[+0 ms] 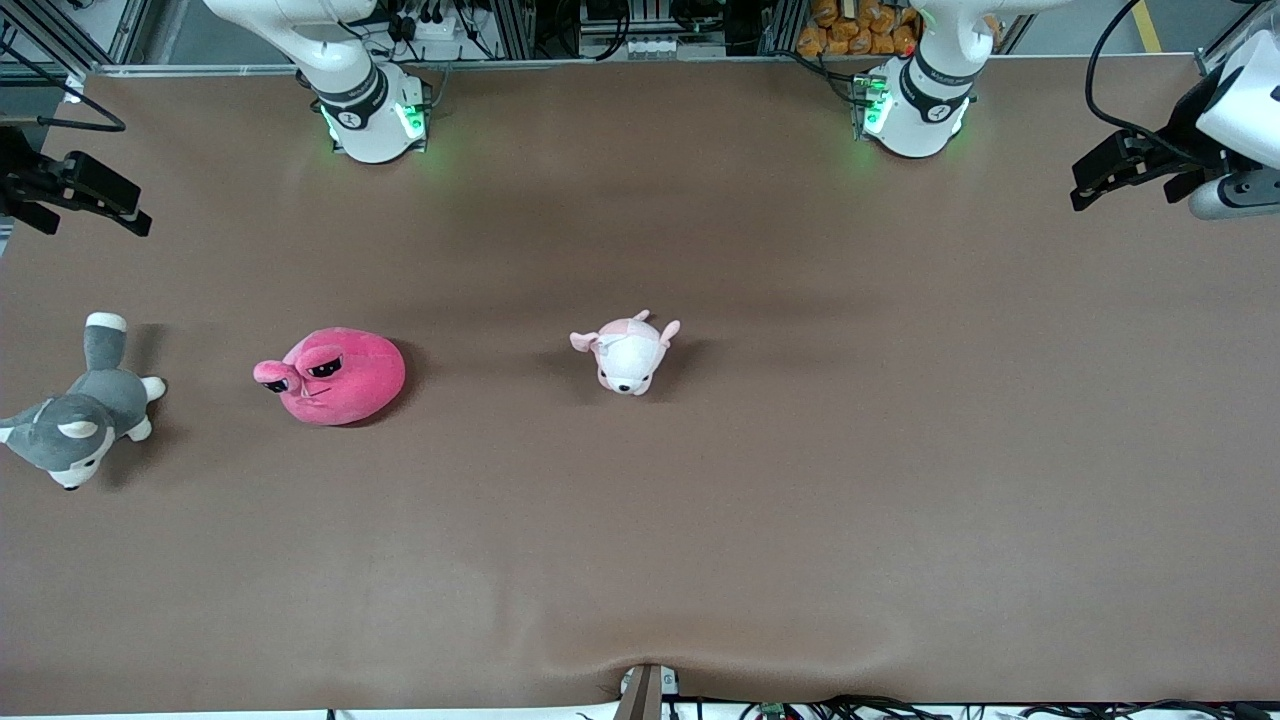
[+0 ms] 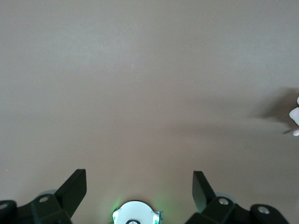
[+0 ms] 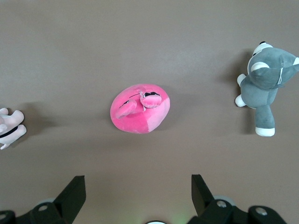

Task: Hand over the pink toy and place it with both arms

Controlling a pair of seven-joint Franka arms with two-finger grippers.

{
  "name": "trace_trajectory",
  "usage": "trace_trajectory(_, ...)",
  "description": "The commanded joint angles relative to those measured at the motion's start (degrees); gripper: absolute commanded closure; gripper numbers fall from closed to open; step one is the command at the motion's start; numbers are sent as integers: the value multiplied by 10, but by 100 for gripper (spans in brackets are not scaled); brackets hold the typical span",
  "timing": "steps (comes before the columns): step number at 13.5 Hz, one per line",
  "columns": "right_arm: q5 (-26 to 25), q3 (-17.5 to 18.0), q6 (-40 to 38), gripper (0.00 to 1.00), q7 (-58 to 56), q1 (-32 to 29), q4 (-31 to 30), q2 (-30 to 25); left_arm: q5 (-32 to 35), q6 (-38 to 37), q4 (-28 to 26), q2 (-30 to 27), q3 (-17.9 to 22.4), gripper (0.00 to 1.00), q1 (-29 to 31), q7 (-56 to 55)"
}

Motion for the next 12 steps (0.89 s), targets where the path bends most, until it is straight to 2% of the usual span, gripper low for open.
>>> trace_trajectory(1,-8,-2,-7,0,8,5,10,1,12,-16,19,8,-1,0,1,34)
trace_trajectory(12,-8,-1,-7,0,8,10,10,4,12,-26,29,8,4,0,1,31)
